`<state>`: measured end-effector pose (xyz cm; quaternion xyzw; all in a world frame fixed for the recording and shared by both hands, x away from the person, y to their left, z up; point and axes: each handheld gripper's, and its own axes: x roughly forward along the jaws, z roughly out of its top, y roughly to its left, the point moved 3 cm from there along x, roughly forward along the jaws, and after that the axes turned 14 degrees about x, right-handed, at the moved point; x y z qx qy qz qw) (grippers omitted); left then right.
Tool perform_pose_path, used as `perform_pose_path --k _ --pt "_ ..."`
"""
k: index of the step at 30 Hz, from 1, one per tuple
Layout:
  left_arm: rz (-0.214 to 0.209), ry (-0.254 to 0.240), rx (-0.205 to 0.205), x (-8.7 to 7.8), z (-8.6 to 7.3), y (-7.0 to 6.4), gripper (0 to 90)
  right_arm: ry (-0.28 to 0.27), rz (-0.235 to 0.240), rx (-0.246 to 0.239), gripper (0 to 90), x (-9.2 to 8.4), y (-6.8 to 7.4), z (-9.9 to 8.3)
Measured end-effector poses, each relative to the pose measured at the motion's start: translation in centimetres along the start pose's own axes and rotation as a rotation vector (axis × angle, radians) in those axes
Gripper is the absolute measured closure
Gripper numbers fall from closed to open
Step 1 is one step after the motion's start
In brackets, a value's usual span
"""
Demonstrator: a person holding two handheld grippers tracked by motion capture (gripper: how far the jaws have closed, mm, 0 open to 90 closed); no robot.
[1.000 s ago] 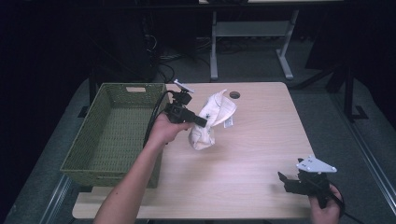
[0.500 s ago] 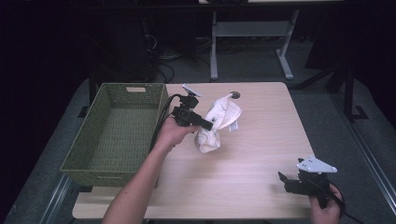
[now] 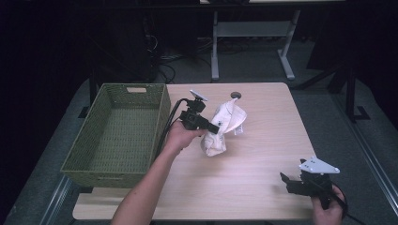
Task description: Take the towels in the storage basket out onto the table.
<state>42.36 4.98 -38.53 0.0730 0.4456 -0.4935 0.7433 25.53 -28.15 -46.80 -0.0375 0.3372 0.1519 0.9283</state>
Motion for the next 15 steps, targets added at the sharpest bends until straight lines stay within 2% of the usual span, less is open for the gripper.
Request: perform_pose_path --k 9,15 --pt "-0.002 0.017 -0.014 1.6 -0.7 0.3 73.0 0.0 0.0 -0.002 13.9 0.0 0.1 0.0" --pt "-0.002 0.009 -0.042 2.5 -1.2 0.4 72.8 0.0 0.001 -0.008 13.9 0.0 0.1 0.0"
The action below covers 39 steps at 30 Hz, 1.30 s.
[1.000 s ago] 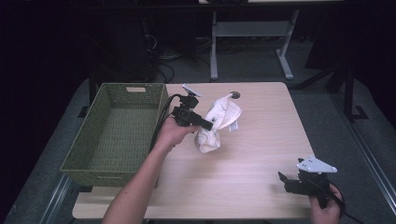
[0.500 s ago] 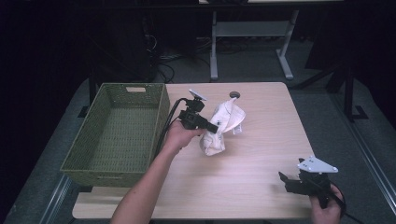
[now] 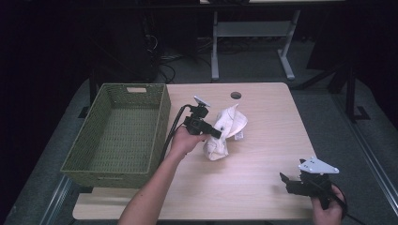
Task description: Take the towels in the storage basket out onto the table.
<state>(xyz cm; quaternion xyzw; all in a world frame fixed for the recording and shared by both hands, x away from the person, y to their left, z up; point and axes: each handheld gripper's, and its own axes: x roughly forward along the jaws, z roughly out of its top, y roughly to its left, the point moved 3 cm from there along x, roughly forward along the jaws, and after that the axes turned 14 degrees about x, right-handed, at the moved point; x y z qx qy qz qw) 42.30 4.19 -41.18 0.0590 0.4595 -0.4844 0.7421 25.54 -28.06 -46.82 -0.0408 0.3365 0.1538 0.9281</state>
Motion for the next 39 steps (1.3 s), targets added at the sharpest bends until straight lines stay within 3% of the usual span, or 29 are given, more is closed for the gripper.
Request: perform_pose_path --k 13,21,29,39 --pt "-0.012 0.007 -0.011 1.9 -0.7 0.0 71.1 0.002 0.0 -0.001 13.9 0.0 0.1 0.0" --pt "-0.016 -0.001 -0.039 2.8 -1.3 -0.1 69.1 0.002 0.001 -0.003 13.9 0.0 0.2 0.0" --pt "-0.008 0.02 -0.027 3.5 -1.5 -0.1 66.4 0.005 0.002 -0.008 13.9 0.1 0.3 0.0" --pt "-0.011 0.002 -0.015 3.6 -1.4 -0.8 60.1 0.004 0.003 -0.009 13.9 0.1 0.3 0.0"
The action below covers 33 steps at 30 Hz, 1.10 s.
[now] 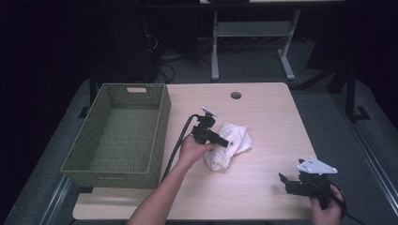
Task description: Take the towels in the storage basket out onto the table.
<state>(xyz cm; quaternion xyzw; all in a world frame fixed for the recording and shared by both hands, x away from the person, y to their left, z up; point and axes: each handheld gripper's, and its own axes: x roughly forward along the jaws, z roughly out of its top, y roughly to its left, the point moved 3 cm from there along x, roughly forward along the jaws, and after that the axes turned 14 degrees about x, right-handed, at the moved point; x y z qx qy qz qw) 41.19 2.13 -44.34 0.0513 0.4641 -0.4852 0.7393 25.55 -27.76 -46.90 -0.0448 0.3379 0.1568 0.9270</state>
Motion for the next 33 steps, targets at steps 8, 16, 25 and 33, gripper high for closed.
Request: perform_pose_path --k 8,16,25,33 --pt "0.01 -0.017 0.029 -0.7 -0.2 -0.3 54.2 0.002 0.001 -0.006 13.9 0.1 0.1 0.0" --pt "0.023 -0.053 0.057 -1.8 -0.7 -0.8 47.5 0.005 0.0 -0.003 13.9 0.1 0.2 0.0" --pt "0.045 -0.055 0.093 -2.6 -1.8 -1.3 44.6 0.006 -0.002 -0.005 13.9 0.2 0.2 0.1" --pt "0.048 -0.086 0.118 -3.5 -2.9 -1.9 42.5 0.007 -0.001 -0.008 13.9 0.2 0.2 0.0"
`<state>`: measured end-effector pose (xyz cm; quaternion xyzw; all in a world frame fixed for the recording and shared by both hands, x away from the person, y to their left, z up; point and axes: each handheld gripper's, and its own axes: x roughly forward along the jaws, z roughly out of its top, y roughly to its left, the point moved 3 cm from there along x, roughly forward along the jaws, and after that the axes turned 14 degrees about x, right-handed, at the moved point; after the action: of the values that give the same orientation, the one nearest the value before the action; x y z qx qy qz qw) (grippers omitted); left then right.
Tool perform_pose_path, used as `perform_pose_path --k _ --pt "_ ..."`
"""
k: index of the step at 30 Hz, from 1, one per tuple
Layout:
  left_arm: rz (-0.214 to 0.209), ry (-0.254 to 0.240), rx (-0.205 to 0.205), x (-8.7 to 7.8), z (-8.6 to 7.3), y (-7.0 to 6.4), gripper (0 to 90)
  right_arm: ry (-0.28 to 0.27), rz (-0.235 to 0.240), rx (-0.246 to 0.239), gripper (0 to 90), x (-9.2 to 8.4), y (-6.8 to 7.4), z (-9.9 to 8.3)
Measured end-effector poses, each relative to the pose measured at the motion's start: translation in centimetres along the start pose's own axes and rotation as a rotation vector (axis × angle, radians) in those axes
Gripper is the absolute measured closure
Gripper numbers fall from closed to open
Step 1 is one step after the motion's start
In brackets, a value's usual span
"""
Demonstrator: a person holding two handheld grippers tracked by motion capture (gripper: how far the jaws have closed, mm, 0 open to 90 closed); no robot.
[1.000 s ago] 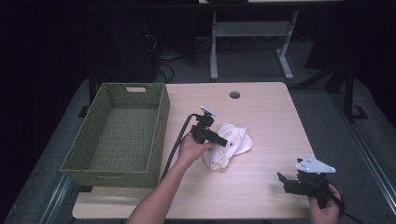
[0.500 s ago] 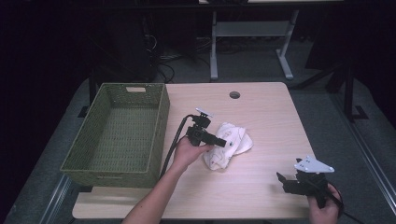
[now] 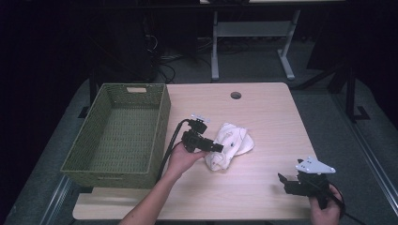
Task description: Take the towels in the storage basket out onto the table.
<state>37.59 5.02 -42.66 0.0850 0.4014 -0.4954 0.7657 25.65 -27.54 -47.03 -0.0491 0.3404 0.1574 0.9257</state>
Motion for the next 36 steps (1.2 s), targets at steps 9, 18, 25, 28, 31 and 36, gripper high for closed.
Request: perform_pose_path --k 9,18,25,28,31,36 --pt "-0.005 -0.029 0.022 -1.8 -1.0 -0.6 41.8 0.006 -0.005 0.003 13.9 0.1 -0.1 -0.1" --pt "-0.014 -0.052 0.05 -3.0 -3.0 -1.6 39.9 0.012 -0.005 0.004 13.9 0.2 -0.1 -0.1" --pt "-0.03 -0.062 0.066 -3.5 -4.3 -2.5 36.5 0.01 -0.008 0.005 13.9 0.2 -0.1 -0.1" --pt "-0.023 -0.055 0.078 -3.4 -4.8 -2.9 33.5 0.011 -0.008 0.007 13.9 0.2 -0.1 -0.1" --pt "-0.036 -0.059 0.084 -3.5 -5.5 -3.3 30.3 0.01 -0.008 0.006 13.9 0.1 -0.1 -0.2" --pt "-0.025 -0.067 0.098 -3.7 -6.2 -3.8 27.6 0.014 -0.01 0.008 13.9 0.1 -0.1 -0.2"
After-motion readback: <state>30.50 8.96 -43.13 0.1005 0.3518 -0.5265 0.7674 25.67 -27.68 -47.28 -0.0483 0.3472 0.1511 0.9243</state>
